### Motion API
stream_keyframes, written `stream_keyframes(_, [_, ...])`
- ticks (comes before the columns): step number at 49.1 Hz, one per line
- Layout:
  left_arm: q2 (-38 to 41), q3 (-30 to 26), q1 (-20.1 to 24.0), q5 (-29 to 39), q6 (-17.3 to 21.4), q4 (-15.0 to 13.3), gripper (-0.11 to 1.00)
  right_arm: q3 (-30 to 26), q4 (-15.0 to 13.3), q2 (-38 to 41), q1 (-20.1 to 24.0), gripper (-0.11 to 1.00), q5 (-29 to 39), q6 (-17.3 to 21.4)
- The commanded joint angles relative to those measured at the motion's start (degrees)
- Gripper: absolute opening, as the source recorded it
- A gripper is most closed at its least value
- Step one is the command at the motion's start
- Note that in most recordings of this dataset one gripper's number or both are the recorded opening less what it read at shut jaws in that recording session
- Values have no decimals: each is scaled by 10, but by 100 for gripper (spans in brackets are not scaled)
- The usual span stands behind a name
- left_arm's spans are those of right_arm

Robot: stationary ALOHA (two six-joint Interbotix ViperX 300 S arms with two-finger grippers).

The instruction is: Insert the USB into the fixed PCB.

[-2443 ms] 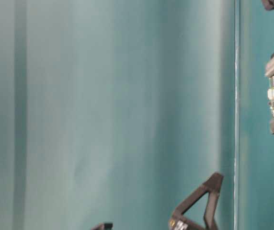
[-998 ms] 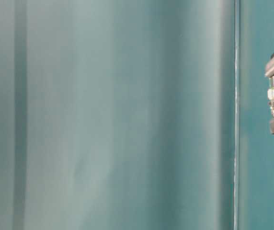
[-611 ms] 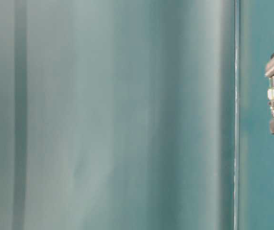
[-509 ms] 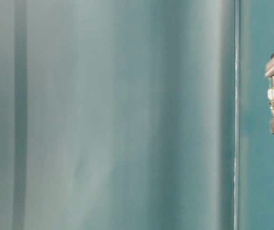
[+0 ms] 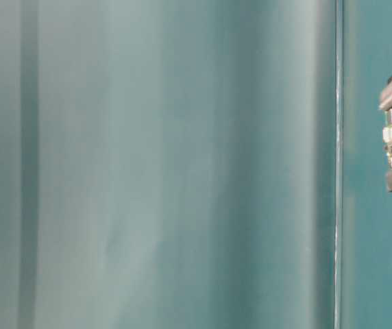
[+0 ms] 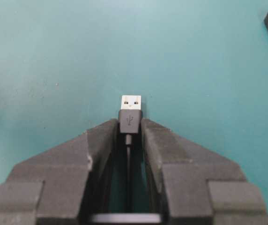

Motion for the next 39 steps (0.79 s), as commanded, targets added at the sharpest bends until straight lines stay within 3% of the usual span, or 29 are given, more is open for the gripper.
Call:
stream_keyframes(1, [4, -25, -1, 17, -5, 2, 4, -4, 2, -7, -1, 21, 0, -1])
stream_keyframes(22, [3, -37, -1, 35, -4, 3, 4, -14, 7, -7, -1, 21, 6, -1])
stream_keyframes(29, [3, -37, -1, 34, -4, 2, 4, -20, 39, -4, -1, 21, 4, 0])
stream_keyframes(39, [3, -37, -1, 35, -4, 2, 4, -32, 106, -4, 1, 21, -17, -2])
